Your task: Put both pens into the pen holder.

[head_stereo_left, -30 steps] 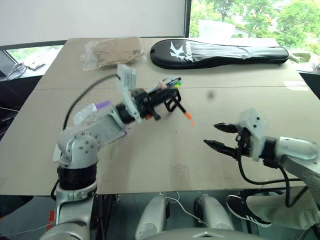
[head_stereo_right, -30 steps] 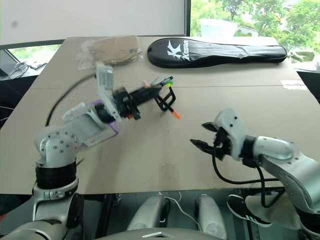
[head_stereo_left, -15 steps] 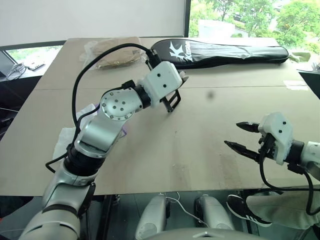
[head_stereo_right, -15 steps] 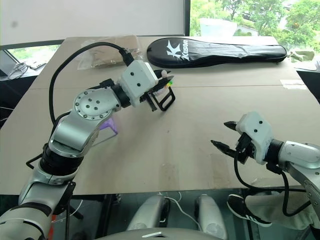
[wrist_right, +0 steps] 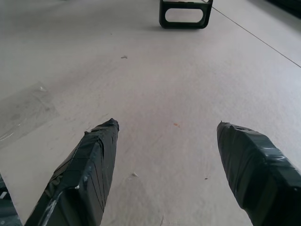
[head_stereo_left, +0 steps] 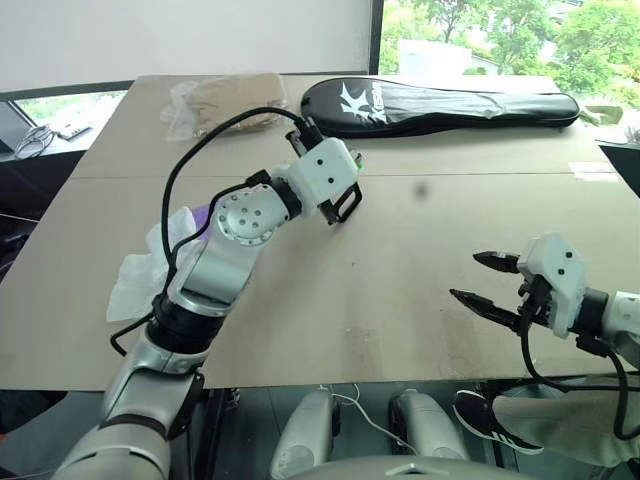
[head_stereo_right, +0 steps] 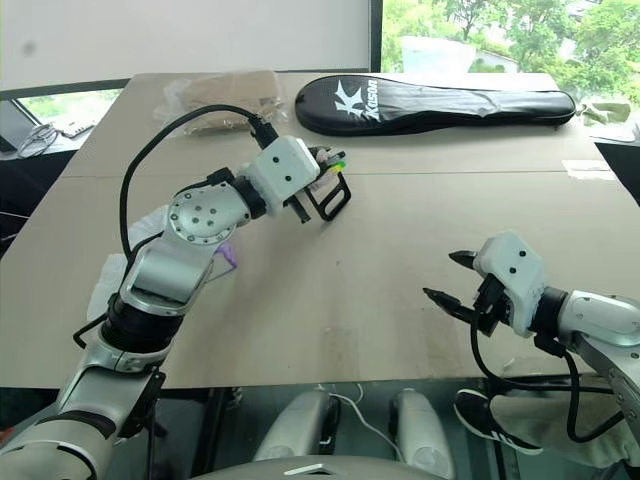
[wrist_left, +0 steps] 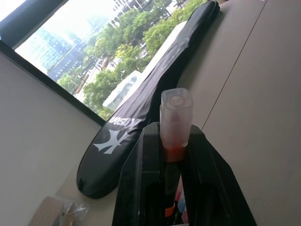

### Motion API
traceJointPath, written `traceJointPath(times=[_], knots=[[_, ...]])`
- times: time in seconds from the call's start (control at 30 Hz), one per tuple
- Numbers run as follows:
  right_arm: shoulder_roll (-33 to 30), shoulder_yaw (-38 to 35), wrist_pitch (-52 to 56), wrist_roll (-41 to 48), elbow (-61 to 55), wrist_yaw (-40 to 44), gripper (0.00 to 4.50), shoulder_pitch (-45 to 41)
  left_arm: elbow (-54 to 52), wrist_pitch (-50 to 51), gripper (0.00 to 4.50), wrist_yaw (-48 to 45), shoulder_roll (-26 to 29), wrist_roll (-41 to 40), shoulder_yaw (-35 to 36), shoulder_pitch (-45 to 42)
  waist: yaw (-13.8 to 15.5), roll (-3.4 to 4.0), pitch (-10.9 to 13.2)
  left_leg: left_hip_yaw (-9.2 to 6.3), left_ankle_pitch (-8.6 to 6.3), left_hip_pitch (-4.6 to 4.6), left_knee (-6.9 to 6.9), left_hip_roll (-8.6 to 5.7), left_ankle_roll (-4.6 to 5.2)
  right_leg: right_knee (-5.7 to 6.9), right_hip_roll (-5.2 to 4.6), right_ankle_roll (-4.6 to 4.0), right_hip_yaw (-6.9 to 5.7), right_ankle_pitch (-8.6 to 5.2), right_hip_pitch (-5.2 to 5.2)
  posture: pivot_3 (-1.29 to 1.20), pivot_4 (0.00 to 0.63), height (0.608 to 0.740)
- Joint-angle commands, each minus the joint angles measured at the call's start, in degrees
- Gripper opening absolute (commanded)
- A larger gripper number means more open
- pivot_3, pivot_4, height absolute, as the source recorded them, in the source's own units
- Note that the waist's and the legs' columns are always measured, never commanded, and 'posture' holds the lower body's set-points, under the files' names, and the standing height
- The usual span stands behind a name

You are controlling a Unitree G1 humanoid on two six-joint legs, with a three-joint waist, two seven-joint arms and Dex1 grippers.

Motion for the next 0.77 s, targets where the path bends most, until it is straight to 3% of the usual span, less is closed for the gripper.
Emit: traceJointPath(times=[0.03, 0.13, 0.17, 0.3, 0.43, 0.6, 0.77], knots=[[0.1, -2.0, -1.8, -0.1, -1.8, -0.4, 3.62, -0.3, 2.5, 2.1, 1.00, 0.8, -1.5, 1.9, 0.6, -0.2, 0.0, 0.00, 0.0, -0.01, 0.00, 0.00, 0.00, 0.00, 0.00, 0.01, 0.00, 0.00, -0.01, 0.00, 0.00, 0.00, 0.150, 0.740], [0.0, -2.5, -2.0, 0.0, -2.0, -0.3, 3.62, 0.2, 2.9, 1.2, 2.42, 3.1, -2.8, 3.6, 1.7, 0.2, 0.0, -0.01, 0.0, -0.01, 0.00, 0.01, 0.01, 0.00, 0.00, 0.02, 0.01, 0.00, -0.02, 0.00, 0.01, 0.00, 0.150, 0.740], [0.0, -2.6, -2.0, 0.1, -2.0, -0.3, 3.62, 0.4, 2.7, 0.6, 2.60, 3.2, -3.2, 3.4, 2.2, 0.3, 0.0, -0.01, 0.0, -0.02, 0.00, -0.01, 0.02, 0.00, 0.00, 0.02, 0.00, 0.00, -0.01, 0.00, 0.00, 0.00, 0.150, 0.740], [-0.4, -1.4, -2.6, -2.2, -1.8, -1.1, 3.62, 0.9, -4.6, 4.8, 4.40, -4.6, -7.2, -12.7, 9.4, 6.2, 0.0, 0.00, 0.0, 0.00, 0.07, -0.02, 0.03, 0.02, -0.13, -0.01, -0.23, 0.00, 0.01, 0.00, 0.00, 0.00, 0.150, 0.740], [0.7, 2.3, -4.7, -8.8, 1.6, -5.1, 3.62, 0.8, -12.2, 15.5, 4.40, -10.4, -5.6, -28.3, 19.0, 17.3, -0.9, 0.03, 0.0, 0.08, 0.12, 0.04, 0.00, 0.08, -0.22, 0.00, -0.23, -0.01, 0.09, 0.00, -0.01, 0.00, 0.150, 0.740], [2.8, 3.3, -8.4, -12.5, 5.2, -5.8, 3.62, 1.4, -18.4, 20.2, 4.40, -11.3, -1.4, -32.7, 20.8, 27.5, -0.8, 0.04, 0.0, -0.05, 0.06, 0.07, 0.01, 0.10, -0.10, 0.05, -0.13, -0.03, 0.02, 0.00, 0.03, 0.00, 0.150, 0.740], [4.3, 3.8, -11.3, -15.0, 8.1, -5.5, 3.62, 1.9, -21.8, 17.6, 4.40, -10.3, -0.1, -31.8, 20.3, 36.9, -0.8, 0.02, 0.0, -0.01, 0.04, 0.19, 0.05, 0.07, -0.08, -0.01, -0.22, -0.02, 0.12, 0.00, 0.17, 0.00, 0.150, 0.740]])
